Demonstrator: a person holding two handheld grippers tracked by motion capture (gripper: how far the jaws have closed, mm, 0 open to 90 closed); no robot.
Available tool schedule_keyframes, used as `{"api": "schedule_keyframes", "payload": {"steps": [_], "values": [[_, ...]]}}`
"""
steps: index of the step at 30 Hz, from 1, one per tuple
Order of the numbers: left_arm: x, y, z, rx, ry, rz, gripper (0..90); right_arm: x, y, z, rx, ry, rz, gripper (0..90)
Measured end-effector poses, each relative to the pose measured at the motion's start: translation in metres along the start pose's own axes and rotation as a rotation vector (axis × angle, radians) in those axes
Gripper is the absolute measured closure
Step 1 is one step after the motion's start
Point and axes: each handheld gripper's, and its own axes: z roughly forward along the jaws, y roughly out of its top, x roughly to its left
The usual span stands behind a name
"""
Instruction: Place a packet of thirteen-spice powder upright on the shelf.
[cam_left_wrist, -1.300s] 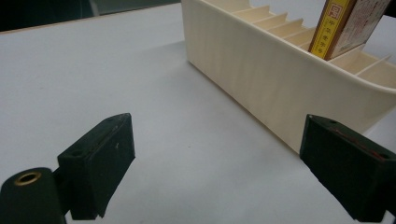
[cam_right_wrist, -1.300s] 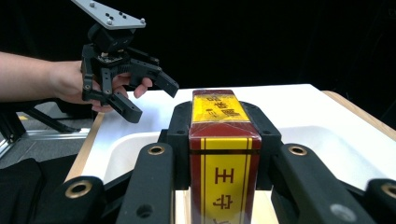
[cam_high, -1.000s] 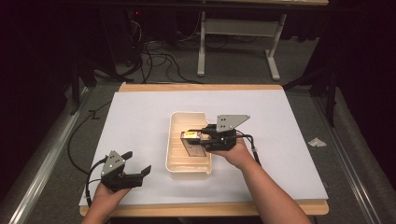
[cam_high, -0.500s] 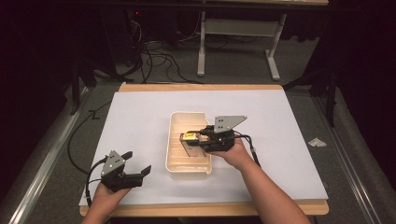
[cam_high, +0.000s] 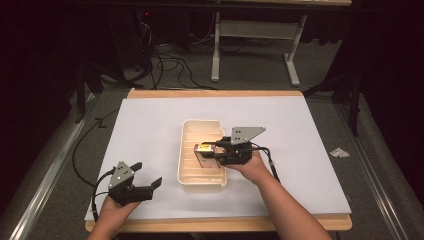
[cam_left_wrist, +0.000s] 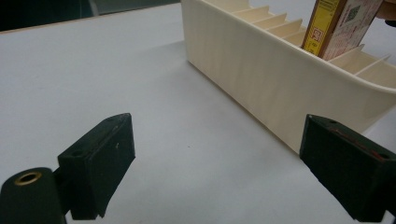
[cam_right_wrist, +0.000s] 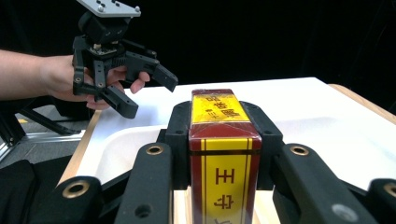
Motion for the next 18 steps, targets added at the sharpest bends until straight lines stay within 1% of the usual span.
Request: {"api": "schedule_keyframes", "payload": {"steps": [7, 8, 9, 12, 18], "values": [[0.000, 0.000, 0.000, 0.001, 0.000, 0.002, 10.8, 0.002, -0.005, -0.002, 0.014, -0.010, 0.003, 66.4], [0.000, 0.000, 0.000, 0.000, 0.000, 0.000, 10.8, 0.002, -0.007, -0.002, 0.009, -0.012, 0.008, 66.1], [0.000, 0.000, 0.000, -0.003, -0.001, -0.004, 10.7, 0.002, -0.007, -0.003, 0.018, -0.013, 0.004, 65.8], [0.000, -0.001, 0.000, 0.004, -0.001, 0.004, 10.7, 0.003, -0.010, -0.004, 0.026, -0.019, 0.012, 64.9], [-0.001, -0.001, 0.001, 0.001, -0.002, -0.002, 10.7, 0.005, -0.014, -0.006, 0.037, -0.029, 0.018, 63.8]]}}
